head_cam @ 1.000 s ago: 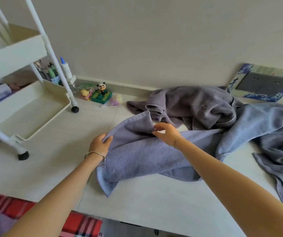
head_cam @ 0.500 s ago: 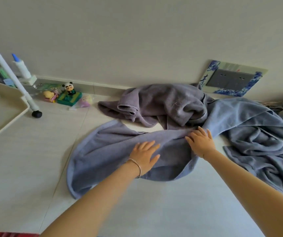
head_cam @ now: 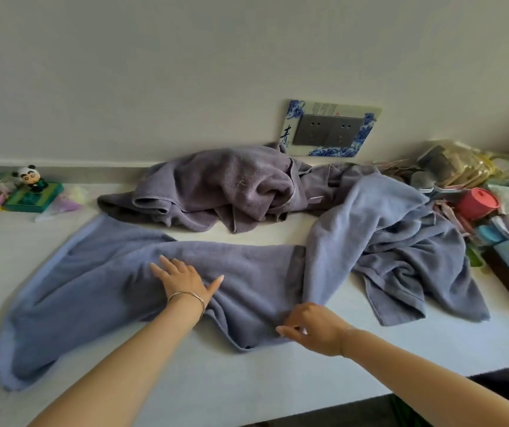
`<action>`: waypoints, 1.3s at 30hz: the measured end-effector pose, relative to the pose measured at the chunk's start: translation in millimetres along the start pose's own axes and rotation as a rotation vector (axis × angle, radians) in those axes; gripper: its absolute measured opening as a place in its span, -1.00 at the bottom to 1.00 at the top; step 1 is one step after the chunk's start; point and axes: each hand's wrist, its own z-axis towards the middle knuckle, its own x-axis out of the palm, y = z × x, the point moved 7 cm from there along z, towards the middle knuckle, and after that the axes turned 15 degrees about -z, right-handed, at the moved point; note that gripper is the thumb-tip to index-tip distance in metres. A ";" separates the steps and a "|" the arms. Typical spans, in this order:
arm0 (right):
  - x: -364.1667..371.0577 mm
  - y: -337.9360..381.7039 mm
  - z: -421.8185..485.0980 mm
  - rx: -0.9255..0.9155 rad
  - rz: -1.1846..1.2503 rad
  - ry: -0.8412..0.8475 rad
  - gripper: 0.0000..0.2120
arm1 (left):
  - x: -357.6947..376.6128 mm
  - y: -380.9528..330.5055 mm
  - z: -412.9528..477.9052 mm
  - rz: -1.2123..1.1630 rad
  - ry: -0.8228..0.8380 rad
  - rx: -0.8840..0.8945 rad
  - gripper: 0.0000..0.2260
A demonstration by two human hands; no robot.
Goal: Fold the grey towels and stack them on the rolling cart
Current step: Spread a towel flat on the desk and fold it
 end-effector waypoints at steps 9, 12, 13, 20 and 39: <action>-7.9 -77.8 10.4 0.469 0.069 -0.216 -0.65 | 29.1 -97.1 -24.9 -0.199 0.082 0.602 -0.46; 7.2 -74.8 2.3 0.447 0.050 -0.132 -0.61 | 36.8 -97.3 -23.9 -0.194 0.091 0.536 -0.51; 6.9 -72.8 -1.6 0.433 0.029 -0.136 -0.61 | 34.2 -99.0 -25.2 -0.189 0.068 0.518 -0.51; -51.9 -89.6 -10.8 0.393 0.125 -0.343 -0.78 | -14.7 -153.0 -23.5 -0.324 -0.174 0.649 -0.62; -62.2 -218.5 -16.7 0.223 -0.250 -0.022 -0.59 | 3.5 -291.3 9.1 -0.920 0.520 0.552 -0.58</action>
